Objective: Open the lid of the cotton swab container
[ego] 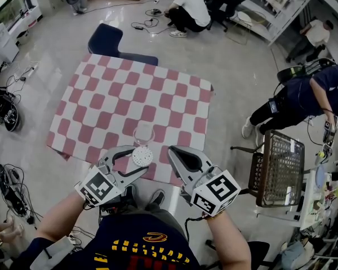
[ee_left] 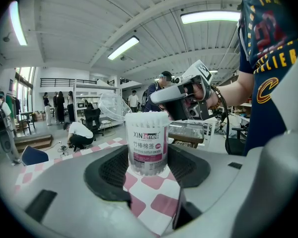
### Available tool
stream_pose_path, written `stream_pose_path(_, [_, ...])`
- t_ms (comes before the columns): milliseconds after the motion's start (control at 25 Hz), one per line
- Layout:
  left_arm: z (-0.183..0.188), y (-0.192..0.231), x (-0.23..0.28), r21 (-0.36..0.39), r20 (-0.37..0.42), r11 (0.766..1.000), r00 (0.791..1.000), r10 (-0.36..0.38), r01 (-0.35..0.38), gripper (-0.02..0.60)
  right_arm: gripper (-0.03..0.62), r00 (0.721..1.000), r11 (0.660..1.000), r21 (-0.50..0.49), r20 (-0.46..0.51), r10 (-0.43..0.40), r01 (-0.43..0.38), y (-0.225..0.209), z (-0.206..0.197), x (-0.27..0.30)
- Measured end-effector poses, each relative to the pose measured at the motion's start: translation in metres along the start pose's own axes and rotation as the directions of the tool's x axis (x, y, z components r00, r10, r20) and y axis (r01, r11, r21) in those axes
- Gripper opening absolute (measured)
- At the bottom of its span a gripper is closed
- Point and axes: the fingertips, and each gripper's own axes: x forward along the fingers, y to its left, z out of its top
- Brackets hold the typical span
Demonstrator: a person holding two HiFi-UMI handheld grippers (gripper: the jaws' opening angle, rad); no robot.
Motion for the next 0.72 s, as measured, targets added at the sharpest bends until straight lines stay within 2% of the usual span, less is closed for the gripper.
stream_pose_path(720, [0.007,-0.011,0.006,0.021,-0.012,1.0,1.0,0.004,-0.004,0.249,0.011,1.0,1.0,-0.001,0.011,0.011,-0.011,-0.006,0.0,-0.013])
